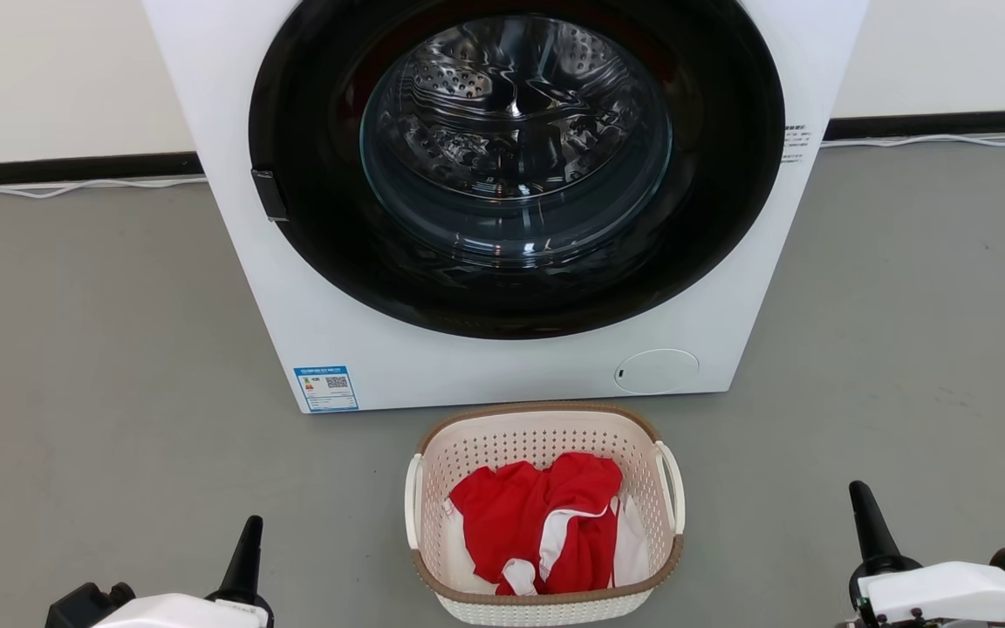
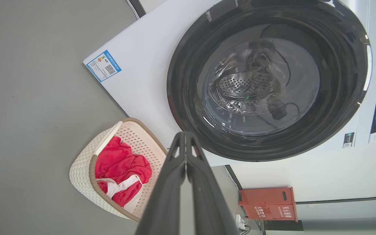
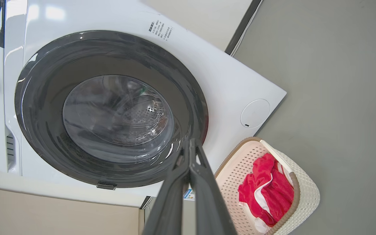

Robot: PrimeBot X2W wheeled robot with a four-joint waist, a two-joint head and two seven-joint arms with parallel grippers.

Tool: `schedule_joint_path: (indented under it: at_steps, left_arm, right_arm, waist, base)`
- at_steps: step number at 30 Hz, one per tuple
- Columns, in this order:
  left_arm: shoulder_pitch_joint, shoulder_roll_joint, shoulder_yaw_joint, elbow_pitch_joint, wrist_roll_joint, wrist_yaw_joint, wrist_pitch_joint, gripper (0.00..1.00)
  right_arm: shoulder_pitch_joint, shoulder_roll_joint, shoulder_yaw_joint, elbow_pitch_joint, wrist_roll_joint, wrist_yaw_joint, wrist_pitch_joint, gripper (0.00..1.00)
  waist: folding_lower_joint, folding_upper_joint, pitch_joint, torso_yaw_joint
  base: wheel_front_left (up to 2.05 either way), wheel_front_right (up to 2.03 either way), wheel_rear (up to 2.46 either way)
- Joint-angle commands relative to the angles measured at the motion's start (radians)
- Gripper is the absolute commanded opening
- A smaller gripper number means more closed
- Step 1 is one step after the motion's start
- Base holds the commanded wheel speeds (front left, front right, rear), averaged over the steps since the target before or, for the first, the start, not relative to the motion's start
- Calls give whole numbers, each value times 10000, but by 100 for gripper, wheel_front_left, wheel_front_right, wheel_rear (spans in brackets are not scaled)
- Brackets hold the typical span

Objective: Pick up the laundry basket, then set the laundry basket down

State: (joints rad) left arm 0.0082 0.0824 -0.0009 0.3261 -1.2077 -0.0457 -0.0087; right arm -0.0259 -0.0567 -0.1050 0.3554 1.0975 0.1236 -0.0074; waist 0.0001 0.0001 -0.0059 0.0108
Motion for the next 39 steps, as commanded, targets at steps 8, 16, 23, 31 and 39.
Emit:
schedule_joint_path:
  at_steps: [8, 16, 23, 31, 39]
  left_arm:
    - [-704, -26, 447, -404, -932, -265, 276, 0]
    - [-819, -99, 622, -504, -1697, -410, 512, 0]
    - [-933, -173, 796, -603, -2458, -555, 746, 0]
    - [-1033, -237, 949, -691, -3127, -682, 952, 0]
    - [-1147, -310, 1125, -791, -3892, -828, 1188, 0]
  right_arm:
    - [-594, -50, 47, -501, 1153, 59, 283, 0]
    - [-651, -22, 13, -652, 2137, 62, 513, 0]
    - [-706, 7, -22, -802, 3117, 65, 743, 0]
    - [-756, 32, -52, -933, 3978, 68, 944, 0]
    - [-812, 60, -86, -1084, 4963, 71, 1174, 0]
  waist:
    - [0, -1, 18, -21]
    - [0, -1, 36, -43]
    - [0, -1, 53, -64]
    - [0, -1, 69, -83]
    - [0, -1, 87, -104]
  base:
    - [0, 0, 0]
    - [0, 0, 0]
    - [0, 0, 0]
    - [0, 0, 0]
    - [0, 0, 0]
